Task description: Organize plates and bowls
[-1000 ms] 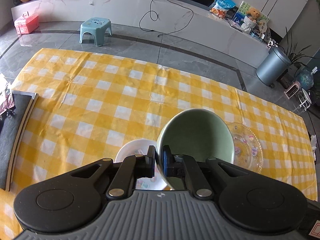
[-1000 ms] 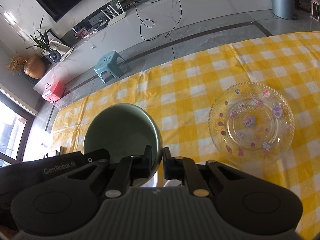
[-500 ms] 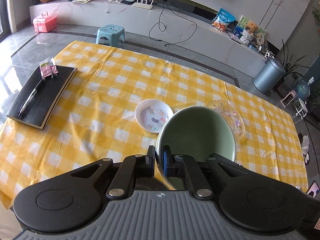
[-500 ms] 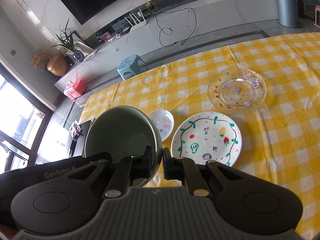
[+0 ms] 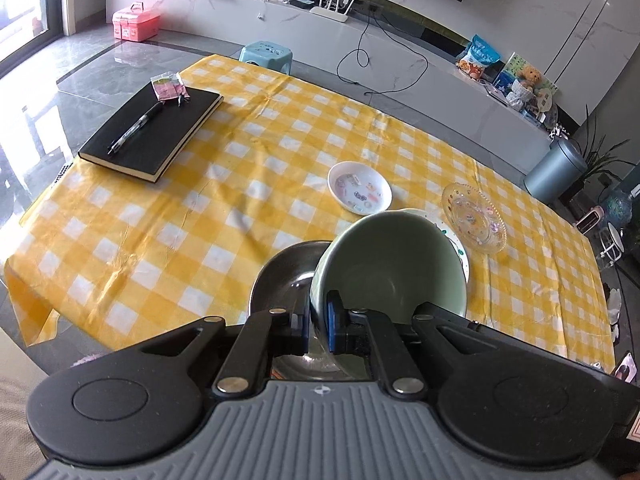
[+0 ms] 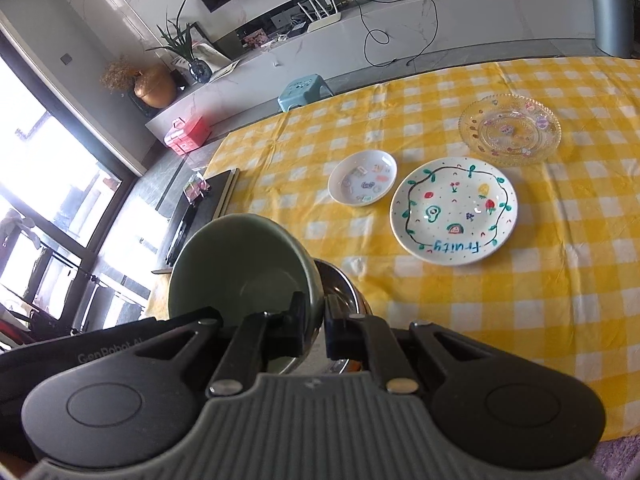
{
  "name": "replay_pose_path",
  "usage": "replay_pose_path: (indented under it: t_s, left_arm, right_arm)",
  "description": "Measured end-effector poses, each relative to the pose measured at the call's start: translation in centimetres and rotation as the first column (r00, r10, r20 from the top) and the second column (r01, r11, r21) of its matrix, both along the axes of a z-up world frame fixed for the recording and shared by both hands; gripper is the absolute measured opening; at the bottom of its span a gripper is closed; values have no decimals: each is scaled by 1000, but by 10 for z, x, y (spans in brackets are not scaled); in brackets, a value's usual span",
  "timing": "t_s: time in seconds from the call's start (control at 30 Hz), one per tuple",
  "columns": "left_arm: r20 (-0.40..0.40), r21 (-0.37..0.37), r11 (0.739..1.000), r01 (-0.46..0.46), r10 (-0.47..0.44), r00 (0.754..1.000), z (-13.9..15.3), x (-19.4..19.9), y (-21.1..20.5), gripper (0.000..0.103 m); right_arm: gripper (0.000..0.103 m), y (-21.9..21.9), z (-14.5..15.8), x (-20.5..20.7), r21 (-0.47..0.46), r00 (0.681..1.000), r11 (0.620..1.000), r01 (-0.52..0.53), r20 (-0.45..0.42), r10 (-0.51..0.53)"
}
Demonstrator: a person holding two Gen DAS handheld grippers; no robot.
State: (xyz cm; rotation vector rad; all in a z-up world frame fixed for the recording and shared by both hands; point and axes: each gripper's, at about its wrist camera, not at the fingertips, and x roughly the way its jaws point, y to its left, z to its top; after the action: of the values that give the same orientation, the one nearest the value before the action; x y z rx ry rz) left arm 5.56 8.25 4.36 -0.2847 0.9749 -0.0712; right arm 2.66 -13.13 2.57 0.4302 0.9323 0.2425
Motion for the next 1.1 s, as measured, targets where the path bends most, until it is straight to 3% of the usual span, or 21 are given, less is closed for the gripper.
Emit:
replay_pose_path:
  t_s: [0.57,1.1]
  left_arm:
    - [-60,62,997,36,-32,998,-29,-1,3,11]
    - [-103,123,989,81,-69,992,-47,15,-4,11]
  right_arm:
    - [5,24,-27,4,-121,999,992,-32,-36,28]
    - [3,29,-46,18,-164,998,986,-42,-59,33]
